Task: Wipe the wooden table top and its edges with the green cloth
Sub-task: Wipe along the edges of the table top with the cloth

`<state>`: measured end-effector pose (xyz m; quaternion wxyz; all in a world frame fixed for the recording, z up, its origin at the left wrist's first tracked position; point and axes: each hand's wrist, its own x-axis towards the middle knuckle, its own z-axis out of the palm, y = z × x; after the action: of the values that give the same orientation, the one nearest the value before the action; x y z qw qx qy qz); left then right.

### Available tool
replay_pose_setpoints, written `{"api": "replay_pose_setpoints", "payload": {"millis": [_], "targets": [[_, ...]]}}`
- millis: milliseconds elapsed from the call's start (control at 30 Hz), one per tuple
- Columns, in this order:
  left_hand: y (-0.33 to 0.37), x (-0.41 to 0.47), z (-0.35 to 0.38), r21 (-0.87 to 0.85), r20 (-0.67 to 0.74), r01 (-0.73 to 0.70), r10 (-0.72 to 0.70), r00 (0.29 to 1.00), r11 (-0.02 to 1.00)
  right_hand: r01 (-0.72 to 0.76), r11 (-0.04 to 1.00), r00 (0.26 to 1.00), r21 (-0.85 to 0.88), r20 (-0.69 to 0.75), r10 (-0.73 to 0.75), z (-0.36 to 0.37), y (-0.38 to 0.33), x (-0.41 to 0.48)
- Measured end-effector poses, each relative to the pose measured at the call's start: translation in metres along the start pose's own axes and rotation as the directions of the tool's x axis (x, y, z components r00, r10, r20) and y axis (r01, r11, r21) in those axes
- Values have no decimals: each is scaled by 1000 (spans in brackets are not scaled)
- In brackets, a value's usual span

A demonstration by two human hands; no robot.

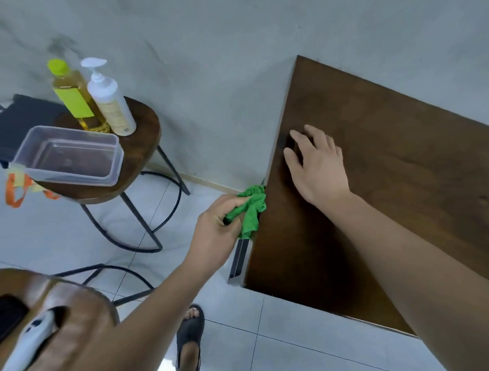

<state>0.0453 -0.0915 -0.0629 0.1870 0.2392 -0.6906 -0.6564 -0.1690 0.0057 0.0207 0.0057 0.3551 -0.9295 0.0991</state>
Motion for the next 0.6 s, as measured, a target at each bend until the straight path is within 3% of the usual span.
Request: {"api": "replay_pose_setpoints", "payload": {"millis": [367,600], "targets": [[-14,-124,-15,22,-69,-37,38,997,999,-5,1000,1000,20,-2,5,10,-2,-24],[-10,-107,-8,48,-108,-60,65,992,997,6,1000,1000,30,-30,-5,12,0,-24]]}}
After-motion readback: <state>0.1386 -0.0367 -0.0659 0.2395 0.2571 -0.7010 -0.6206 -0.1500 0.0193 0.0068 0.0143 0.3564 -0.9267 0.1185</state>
